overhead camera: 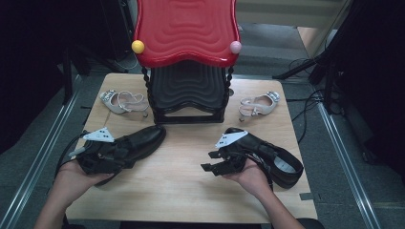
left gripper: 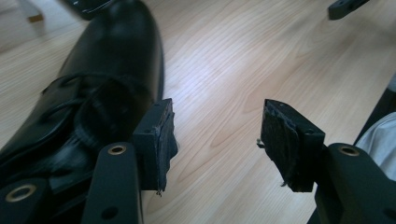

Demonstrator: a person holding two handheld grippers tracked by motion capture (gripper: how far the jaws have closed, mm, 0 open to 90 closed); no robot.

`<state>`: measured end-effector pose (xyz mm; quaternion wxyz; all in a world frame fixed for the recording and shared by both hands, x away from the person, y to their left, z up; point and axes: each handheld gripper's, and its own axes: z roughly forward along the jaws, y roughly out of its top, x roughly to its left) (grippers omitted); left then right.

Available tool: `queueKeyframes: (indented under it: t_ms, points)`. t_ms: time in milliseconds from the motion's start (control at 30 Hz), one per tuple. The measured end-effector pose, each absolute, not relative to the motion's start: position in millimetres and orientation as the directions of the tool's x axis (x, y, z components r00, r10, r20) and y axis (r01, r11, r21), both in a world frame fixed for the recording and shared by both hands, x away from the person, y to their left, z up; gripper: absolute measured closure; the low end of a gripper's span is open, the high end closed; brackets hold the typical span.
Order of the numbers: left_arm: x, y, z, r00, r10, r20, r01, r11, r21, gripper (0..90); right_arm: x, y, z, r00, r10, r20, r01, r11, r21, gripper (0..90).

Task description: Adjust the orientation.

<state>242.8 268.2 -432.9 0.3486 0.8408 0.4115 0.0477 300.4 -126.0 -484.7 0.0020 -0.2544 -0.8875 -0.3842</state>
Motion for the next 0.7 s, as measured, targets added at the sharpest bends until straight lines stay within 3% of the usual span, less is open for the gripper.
queueKeyframes:
  t_ms: [700]
  points:
    - [246.5, 312.7, -450.7, 0.566, 0.796, -0.216, 0.714, -0.342, 0.611, 46.2, 302.2, -128.5, -484.1, -0.861, 0.469, 0.200, 0.466, 0.567, 0.679, 45.2]
